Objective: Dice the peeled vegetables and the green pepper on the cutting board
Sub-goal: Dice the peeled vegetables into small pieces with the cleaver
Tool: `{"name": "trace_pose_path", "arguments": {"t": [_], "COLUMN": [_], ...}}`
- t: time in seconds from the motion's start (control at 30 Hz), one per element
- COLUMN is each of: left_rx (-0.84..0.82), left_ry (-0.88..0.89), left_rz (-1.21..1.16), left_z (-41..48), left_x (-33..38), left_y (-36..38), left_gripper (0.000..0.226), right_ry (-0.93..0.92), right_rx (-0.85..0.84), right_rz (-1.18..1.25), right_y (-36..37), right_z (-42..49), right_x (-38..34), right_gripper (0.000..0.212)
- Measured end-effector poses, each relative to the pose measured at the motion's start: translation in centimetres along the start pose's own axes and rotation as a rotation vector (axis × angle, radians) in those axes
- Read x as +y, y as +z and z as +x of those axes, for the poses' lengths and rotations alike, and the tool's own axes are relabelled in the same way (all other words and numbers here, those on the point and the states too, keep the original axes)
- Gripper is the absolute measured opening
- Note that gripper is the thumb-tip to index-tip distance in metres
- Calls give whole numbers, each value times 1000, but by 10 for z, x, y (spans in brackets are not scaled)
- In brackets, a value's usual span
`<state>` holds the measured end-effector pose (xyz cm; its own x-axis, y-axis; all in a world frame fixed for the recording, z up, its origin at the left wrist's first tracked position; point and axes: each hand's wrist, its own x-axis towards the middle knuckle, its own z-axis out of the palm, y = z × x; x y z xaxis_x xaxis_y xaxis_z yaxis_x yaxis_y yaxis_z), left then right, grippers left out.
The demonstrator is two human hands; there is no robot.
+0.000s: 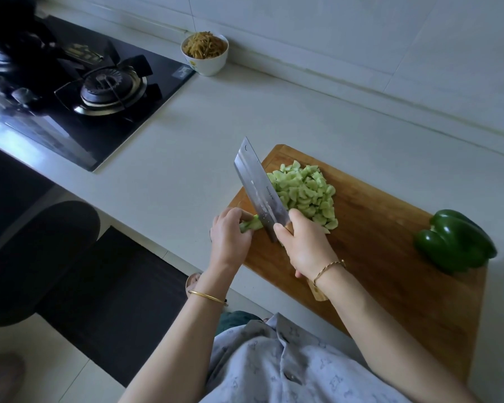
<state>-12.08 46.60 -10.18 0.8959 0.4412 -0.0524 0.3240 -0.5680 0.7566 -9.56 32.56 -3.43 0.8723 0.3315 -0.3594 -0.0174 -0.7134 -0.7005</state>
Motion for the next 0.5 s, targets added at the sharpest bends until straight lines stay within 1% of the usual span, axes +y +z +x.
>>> {"name": "trace_pose_path", "arguments": {"t": [0.13,0.23,0.3,0.4,0.5], "left_rx": [-1,-2,7,-7,-20], "left_ry": [-4,0,1,26,48], "left_rz": [-2,-2,-12,9,56], "left_z": [0,0,1,-1,-4], "left_x": [1,0,0,1,7], "left_y": [0,0,0,5,10], "left_gripper": [19,17,17,16,18], "right_ry": [-13,13,35,84,77], "right_rx": [-3,-16,-18,0,22], "right_rz": [-100,-136,-106,36,62], "right_y": [2,7,8,3,-4], "right_z": [3,4,5,7,8], "right_x": [-6,-6,-4,1,3], "right_gripper": [19,23,25,24,22]}}
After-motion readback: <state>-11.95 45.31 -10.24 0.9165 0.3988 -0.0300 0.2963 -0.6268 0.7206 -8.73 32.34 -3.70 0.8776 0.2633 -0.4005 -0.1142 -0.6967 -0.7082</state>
